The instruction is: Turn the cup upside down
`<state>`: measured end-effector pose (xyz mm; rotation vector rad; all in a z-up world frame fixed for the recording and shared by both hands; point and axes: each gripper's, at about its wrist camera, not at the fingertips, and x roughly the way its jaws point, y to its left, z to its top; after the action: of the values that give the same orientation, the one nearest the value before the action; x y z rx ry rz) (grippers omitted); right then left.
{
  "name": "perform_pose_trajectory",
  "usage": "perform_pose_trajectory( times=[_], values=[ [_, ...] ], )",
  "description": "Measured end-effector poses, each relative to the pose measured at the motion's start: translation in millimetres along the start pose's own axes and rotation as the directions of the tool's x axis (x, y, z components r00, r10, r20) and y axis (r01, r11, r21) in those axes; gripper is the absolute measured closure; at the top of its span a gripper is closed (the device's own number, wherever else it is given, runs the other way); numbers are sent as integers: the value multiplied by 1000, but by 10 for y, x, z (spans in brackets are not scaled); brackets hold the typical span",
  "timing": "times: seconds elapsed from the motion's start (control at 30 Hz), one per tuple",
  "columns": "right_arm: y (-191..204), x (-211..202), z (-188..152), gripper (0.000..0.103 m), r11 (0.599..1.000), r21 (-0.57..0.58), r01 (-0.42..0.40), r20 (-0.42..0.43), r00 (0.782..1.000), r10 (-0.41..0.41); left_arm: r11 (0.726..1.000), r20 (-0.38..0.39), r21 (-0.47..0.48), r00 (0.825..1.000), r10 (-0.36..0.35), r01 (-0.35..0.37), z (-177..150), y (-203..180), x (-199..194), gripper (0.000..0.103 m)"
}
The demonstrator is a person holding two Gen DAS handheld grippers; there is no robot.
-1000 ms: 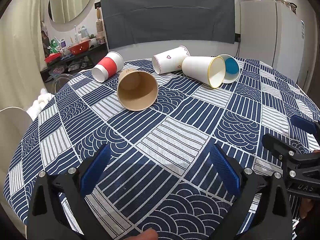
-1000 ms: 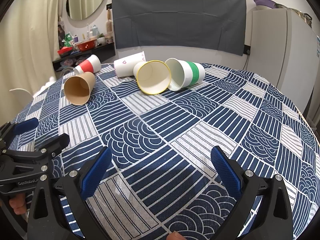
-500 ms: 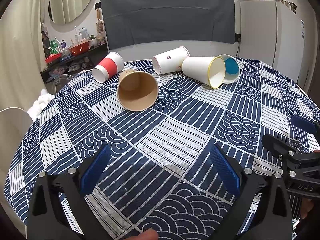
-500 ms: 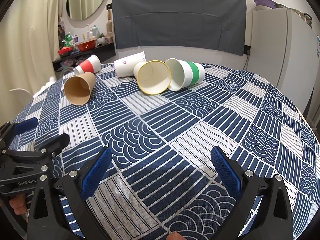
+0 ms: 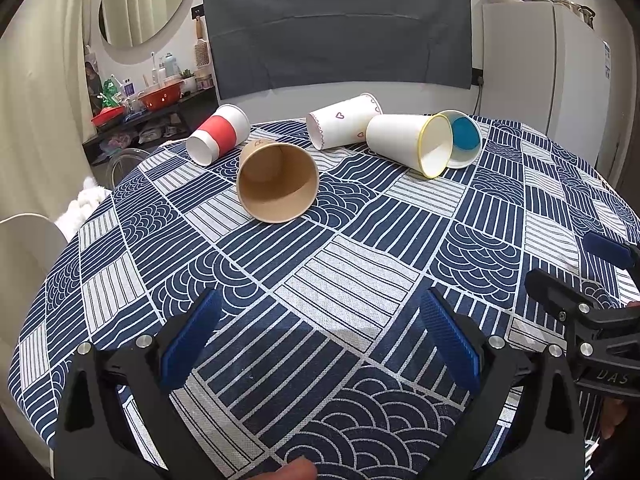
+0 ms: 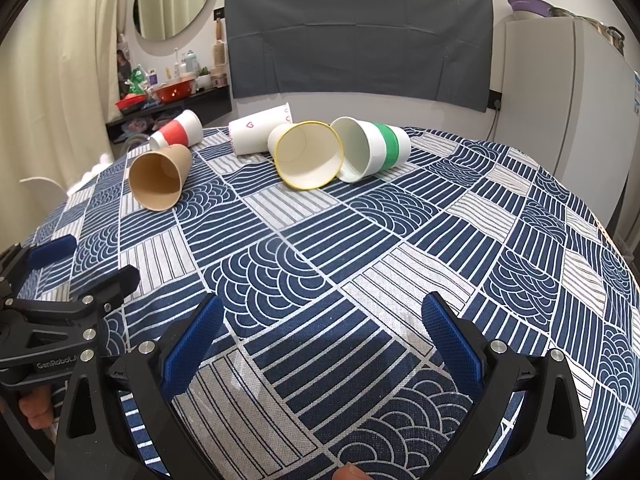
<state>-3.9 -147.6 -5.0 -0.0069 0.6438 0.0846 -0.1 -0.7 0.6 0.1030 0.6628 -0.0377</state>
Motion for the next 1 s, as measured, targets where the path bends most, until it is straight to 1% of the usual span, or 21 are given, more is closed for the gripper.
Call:
perform_pose_trajectory(
  times=[0.33, 0.47, 0.6, 0.7, 0.8, 0.87, 1.0],
  values=[
    [0, -16, -1, 8, 1000, 0, -1, 0, 1000, 1, 1000, 2, 0, 1000, -3, 3, -1, 5, 1, 6],
    [-7, -25, 3, 8, 1000, 1, -4, -1, 1000, 4, 1000, 21, 9, 1000, 1, -2, -12, -8, -30, 6],
    [-35, 5, 5, 8, 999, 32, -14, -7, 1000, 14, 1000, 45, 4, 999, 13, -13, -15, -9, -68, 6],
    [-47, 18, 10, 8, 999, 44, -8, -5, 1000, 8, 1000, 69, 22, 998, -3, 1, -26, -30, -109, 6],
    [-29, -30, 14, 8, 999, 37, -12, -3, 1000, 12, 999, 82, 42, 997, -4, 1, -29, -51, -128, 6],
    [-21, -44, 8, 8, 999, 37, -12, 1, 1000, 12, 999, 84, 41, 996, 0, -3, -23, -52, -133, 6],
    [-12, -45, 8, 8, 999, 28, -23, -16, 1000, 24, 1000, 70, 23, 997, -13, 12, 6, -1, -126, 6]
  ],
)
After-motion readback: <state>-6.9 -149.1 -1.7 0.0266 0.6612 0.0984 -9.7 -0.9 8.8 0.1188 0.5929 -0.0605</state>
